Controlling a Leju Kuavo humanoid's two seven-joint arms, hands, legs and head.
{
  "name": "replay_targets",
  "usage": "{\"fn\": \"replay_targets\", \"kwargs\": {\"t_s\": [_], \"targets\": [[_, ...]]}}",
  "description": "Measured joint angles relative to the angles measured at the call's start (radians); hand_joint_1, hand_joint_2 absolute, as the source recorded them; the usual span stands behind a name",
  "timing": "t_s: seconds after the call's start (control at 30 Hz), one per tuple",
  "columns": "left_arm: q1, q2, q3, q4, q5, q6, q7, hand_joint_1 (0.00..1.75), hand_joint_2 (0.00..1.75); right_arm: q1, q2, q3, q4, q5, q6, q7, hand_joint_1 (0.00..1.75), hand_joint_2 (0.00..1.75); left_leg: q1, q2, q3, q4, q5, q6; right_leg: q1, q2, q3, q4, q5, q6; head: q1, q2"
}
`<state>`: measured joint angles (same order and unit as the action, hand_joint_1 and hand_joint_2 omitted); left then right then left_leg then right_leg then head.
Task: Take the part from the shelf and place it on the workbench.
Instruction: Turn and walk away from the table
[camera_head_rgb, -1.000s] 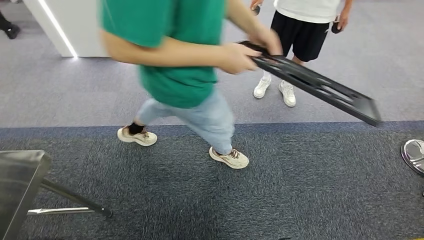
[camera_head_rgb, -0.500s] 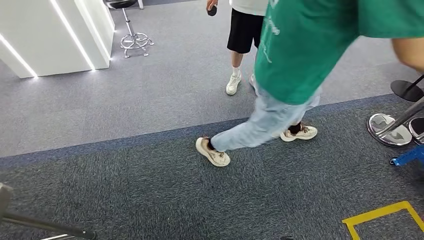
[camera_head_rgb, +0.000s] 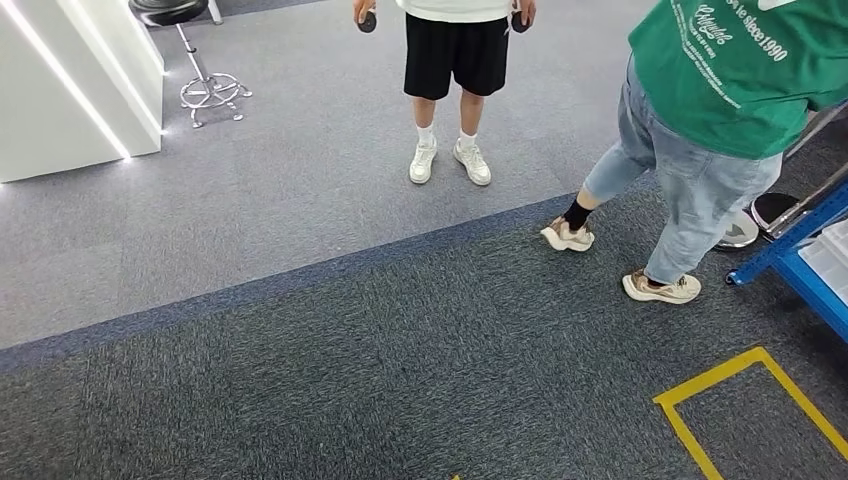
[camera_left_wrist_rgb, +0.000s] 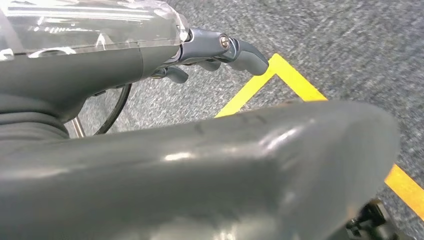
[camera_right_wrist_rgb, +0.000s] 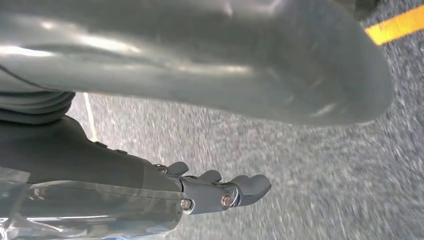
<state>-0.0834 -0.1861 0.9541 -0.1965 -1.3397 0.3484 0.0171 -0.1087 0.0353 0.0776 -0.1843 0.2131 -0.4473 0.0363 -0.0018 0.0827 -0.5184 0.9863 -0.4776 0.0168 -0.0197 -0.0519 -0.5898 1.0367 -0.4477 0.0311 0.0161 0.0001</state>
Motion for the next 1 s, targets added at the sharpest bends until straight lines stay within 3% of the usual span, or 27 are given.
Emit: {"fn": "replay_targets", "kwargs": {"t_s": [0.03,0.1,0.17,0.2,0.27,0.3,0.33,0.37,0.4,0.47,0.53,0.6,0.63,0.7,0.77,0.8,0.83,0.87,0.93,1.0], "targets": [[-0.001,0.000,0.000,0.000,0.000,-0.003,0.002,0.00,0.00,-0.001,0.000,-0.001,0.000,-0.003,0.012,0.008,0.00,0.00,-0.002,0.007,0.002,0.002,-0.004,-0.006,0.003,-0.007,0.010,-0.021,0.003,-0.007,-0.001,0.000],[-0.005,0.001,0.000,0.000,0.002,-0.008,0.005,0.00,0.00,-0.001,0.000,-0.005,0.000,-0.009,0.034,0.020,0.00,0.00,-0.002,0.022,0.010,0.001,-0.008,-0.019,0.008,0.011,0.009,-0.024,0.002,-0.022,-0.002,0.000],[-0.008,0.001,0.001,0.000,0.004,-0.012,0.006,0.00,0.00,0.000,0.000,-0.007,0.001,-0.012,0.051,0.029,0.00,0.00,0.003,0.002,0.007,0.023,-0.028,-0.030,0.005,0.029,0.013,-0.031,0.006,-0.036,-0.003,0.000],[-0.008,0.001,0.002,0.000,0.007,-0.015,0.006,0.00,0.00,-0.001,0.000,-0.007,0.001,-0.013,0.059,0.033,0.00,0.00,0.005,-0.019,-0.010,0.062,-0.053,-0.034,0.003,0.038,0.015,-0.034,0.009,-0.043,-0.005,0.000],[-0.006,0.001,0.005,0.000,0.013,-0.021,0.007,0.00,0.00,-0.004,0.000,-0.009,0.001,-0.015,0.074,0.042,0.00,0.00,0.008,-0.062,-0.074,0.196,-0.120,-0.038,0.005,0.059,0.013,-0.035,0.011,-0.052,-0.008,0.000],[-0.004,0.001,0.007,0.000,0.016,-0.025,0.008,0.00,0.00,-0.004,0.000,-0.011,0.001,-0.016,0.080,0.048,0.00,0.00,0.009,-0.069,-0.107,0.261,-0.143,-0.039,0.007,0.071,0.012,-0.034,0.011,-0.054,-0.008,0.000],[-0.003,0.001,0.008,0.000,0.018,-0.029,0.008,0.00,0.00,-0.003,0.000,-0.012,0.001,-0.016,0.084,0.052,0.00,0.00,0.009,-0.073,-0.129,0.299,-0.147,-0.038,0.009,0.083,0.012,-0.033,0.011,-0.054,-0.009,0.000],[-0.002,0.001,0.010,0.000,0.019,-0.033,0.009,0.00,0.44,-0.002,0.000,-0.013,0.002,-0.017,0.089,0.056,0.00,0.00,0.009,-0.074,-0.133,0.297,-0.131,-0.036,0.011,0.096,0.012,-0.032,0.011,-0.055,-0.009,0.000],[-0.002,0.001,0.012,0.000,0.020,-0.038,0.010,0.00,0.87,-0.001,0.000,-0.014,0.002,-0.019,0.092,0.060,0.00,0.00,0.009,-0.078,-0.117,0.255,-0.097,-0.033,0.012,0.109,0.013,-0.031,0.011,-0.054,-0.009,0.000],[-0.003,0.002,0.014,0.000,0.021,-0.051,0.013,0.00,1.75,0.000,0.000,-0.015,0.002,-0.022,0.099,0.066,0.00,0.00,0.008,-0.108,-0.058,0.113,-0.024,-0.023,0.014,0.133,0.013,-0.027,0.010,-0.052,-0.009,0.000],[-0.005,0.003,0.015,0.000,0.021,-0.065,0.018,0.00,1.75,0.000,0.001,-0.017,0.002,-0.025,0.107,0.073,0.00,0.00,0.006,-0.134,-0.022,0.026,0.003,-0.016,0.013,0.153,0.009,-0.024,0.010,-0.043,-0.008,0.000],[-0.007,0.003,0.015,0.000,0.020,-0.080,0.025,0.00,1.75,0.005,0.001,-0.022,0.003,-0.030,0.117,0.083,0.00,0.00,0.004,-0.128,-0.017,0.015,0.003,-0.008,0.010,0.168,0.005,-0.026,0.012,-0.029,-0.008,0.000],[-0.007,0.003,0.015,0.000,0.020,-0.088,0.029,0.00,1.75,0.008,0.000,-0.026,0.003,-0.035,0.124,0.089,0.00,0.00,0.005,-0.118,-0.014,0.009,0.008,-0.002,0.009,0.168,0.004,-0.024,0.011,-0.023,-0.008,0.000],[-0.009,0.002,0.015,0.000,0.021,-0.112,0.036,0.00,1.75,0.013,-0.001,-0.035,0.005,-0.050,0.145,0.103,0.00,0.00,0.009,-0.097,-0.009,-0.005,0.018,0.011,0.010,0.132,-0.016,0.018,-0.019,-0.014,-0.005,0.000],[-0.007,0.003,0.017,0.000,0.025,-0.140,0.042,0.00,1.75,0.014,-0.001,-0.047,0.005,-0.062,0.166,0.110,0.00,0.00,0.007,-0.075,-0.009,-0.010,0.022,0.017,0.009,0.083,-0.070,0.130,-0.083,-0.009,0.000,0.000],[-0.005,0.004,0.018,0.000,0.028,-0.153,0.047,0.00,1.75,0.016,-0.001,-0.052,0.006,-0.065,0.174,0.112,0.00,0.00,0.006,-0.062,-0.010,-0.010,0.021,0.018,0.006,0.072,-0.100,0.191,-0.109,-0.005,0.000,0.000],[-0.004,0.005,0.020,0.000,0.032,-0.163,0.051,0.00,1.75,0.018,-0.001,-0.055,0.006,-0.066,0.179,0.113,0.00,0.00,0.005,-0.050,-0.010,-0.010,0.019,0.018,0.003,0.065,-0.120,0.231,-0.119,-0.002,0.000,0.000],[-0.004,0.006,0.022,0.000,0.037,-0.171,0.055,0.00,1.75,0.022,-0.002,-0.058,0.006,-0.066,0.183,0.115,0.00,0.00,0.005,-0.038,-0.009,-0.009,0.018,0.017,0.001,0.060,-0.123,0.239,-0.112,0.001,0.000,0.000],[-0.005,0.009,0.029,0.000,0.048,-0.182,0.064,0.00,1.75,0.029,-0.006,-0.062,0.006,-0.065,0.185,0.120,0.00,0.00,0.006,-0.018,-0.006,-0.006,0.012,0.012,-0.003,0.042,-0.072,0.144,-0.053,0.004,0.000,0.000],[-0.006,0.014,0.040,0.000,0.062,-0.186,0.071,0.00,1.75,0.031,-0.011,-0.064,0.007,-0.062,0.184,0.126,0.00,0.00,0.002,0.001,-0.002,0.000,0.003,0.001,0.000,0.003,-0.007,0.021,-0.010,-0.003,0.000,0.000]]}}
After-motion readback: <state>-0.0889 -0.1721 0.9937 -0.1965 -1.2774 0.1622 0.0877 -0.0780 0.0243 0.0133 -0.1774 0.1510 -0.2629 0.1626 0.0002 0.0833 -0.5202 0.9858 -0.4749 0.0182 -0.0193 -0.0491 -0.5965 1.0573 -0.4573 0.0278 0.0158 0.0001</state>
